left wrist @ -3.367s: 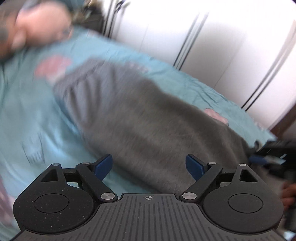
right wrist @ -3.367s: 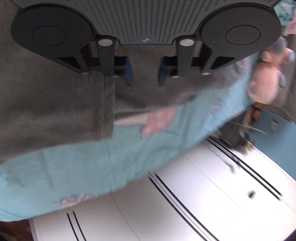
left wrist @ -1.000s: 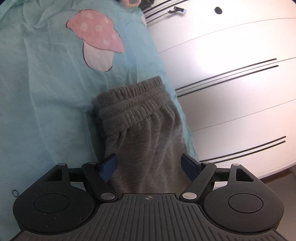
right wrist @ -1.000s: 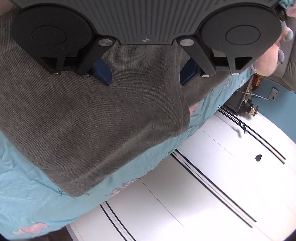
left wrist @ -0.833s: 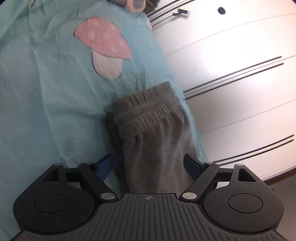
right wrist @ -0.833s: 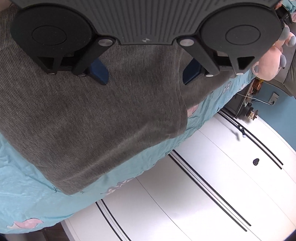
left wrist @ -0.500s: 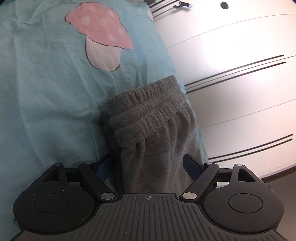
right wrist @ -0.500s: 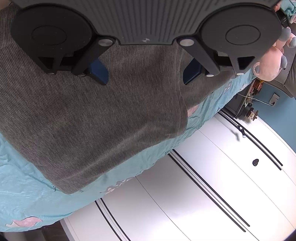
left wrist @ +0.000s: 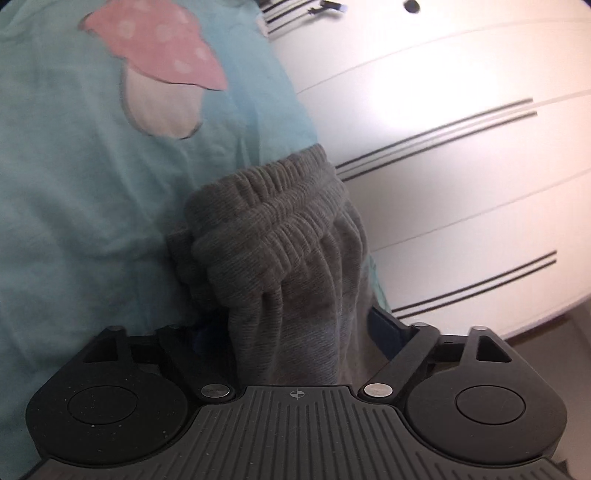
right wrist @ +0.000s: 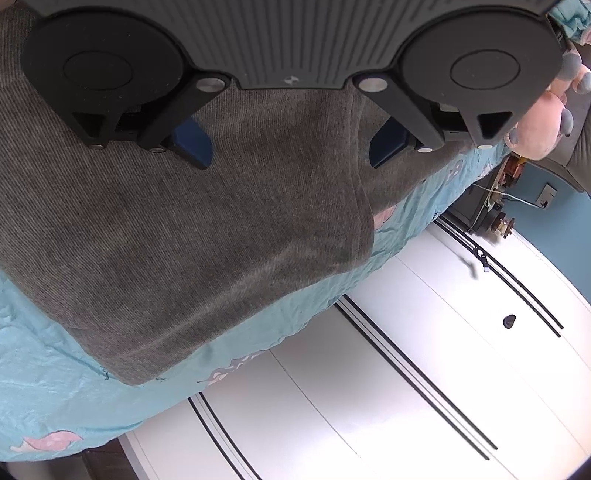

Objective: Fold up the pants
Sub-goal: 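Grasp the waistband with the left gripper and lift it up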

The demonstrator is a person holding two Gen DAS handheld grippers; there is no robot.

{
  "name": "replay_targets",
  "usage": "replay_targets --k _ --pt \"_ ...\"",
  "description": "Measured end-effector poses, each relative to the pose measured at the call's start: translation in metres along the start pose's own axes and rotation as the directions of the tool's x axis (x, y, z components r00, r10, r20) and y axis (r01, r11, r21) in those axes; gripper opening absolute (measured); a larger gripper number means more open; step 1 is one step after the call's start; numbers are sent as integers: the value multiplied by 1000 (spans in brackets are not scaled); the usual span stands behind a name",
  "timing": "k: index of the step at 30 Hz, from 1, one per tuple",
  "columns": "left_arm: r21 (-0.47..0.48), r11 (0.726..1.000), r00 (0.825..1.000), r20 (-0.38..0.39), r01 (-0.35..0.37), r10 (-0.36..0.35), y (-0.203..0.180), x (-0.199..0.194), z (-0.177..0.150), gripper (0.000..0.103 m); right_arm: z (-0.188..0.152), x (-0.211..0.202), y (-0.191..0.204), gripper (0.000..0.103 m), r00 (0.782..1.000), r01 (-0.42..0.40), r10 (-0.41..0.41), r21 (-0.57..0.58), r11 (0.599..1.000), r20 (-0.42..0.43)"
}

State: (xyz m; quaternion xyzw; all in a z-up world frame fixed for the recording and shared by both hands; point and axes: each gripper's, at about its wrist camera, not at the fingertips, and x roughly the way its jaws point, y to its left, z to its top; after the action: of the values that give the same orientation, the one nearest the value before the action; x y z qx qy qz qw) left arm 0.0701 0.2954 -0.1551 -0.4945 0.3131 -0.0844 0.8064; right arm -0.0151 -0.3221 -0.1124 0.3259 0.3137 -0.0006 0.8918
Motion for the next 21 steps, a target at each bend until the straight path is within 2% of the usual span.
replay_targets --k 2,3,4,5,7,10,12,13,15,18,20,21 --pt "15 1000 1000 4 -13 13 -12 3 -1 94 0 0 1 94 1000 0 0 -9 1000 -1" --pt "27 1000 1000 21 4 -4 -15 3 -1 88 0 0 1 94 1000 -1 1 -11 1000 0" --pt "65 997 999 35 33 -36 -20 1 -4 76 0 0 1 95 1000 -3 3 -10 1000 1" --pt "115 992 998 45 46 -51 -26 -3 -11 69 0 0 1 96 1000 -5 5 -10 1000 0" --pt "183 983 999 44 24 -32 -27 -3 -16 40 0 0 1 96 1000 -8 8 -10 1000 -1" --pt "103 995 1000 17 14 -16 -11 3 -14 38 0 1 1 97 1000 -7 7 -16 1000 -1" --pt "86 996 1000 2 28 -29 -9 5 -11 39 0 2 2 97 1000 -7 6 -24 1000 -2" --pt "84 996 999 -7 32 -32 -9 6 -10 48 0 2 2 97 1000 -7 7 -25 1000 -3" --pt "55 998 999 -29 30 -28 -9 13 -5 57 1 2 2 97 1000 -6 6 -23 1000 -1" --pt "29 999 998 -55 22 -21 -11 22 -3 64 0 3 3 97 1000 -3 4 -26 1000 1" --pt "-13 1000 998 -64 13 -13 -10 24 -1 61 -1 3 4 97 1000 -1 1 -30 1000 3" --pt "-56 998 998 -61 -12 8 -8 22 0 50 -1 3 4 97 1000 0 0 -32 999 2"
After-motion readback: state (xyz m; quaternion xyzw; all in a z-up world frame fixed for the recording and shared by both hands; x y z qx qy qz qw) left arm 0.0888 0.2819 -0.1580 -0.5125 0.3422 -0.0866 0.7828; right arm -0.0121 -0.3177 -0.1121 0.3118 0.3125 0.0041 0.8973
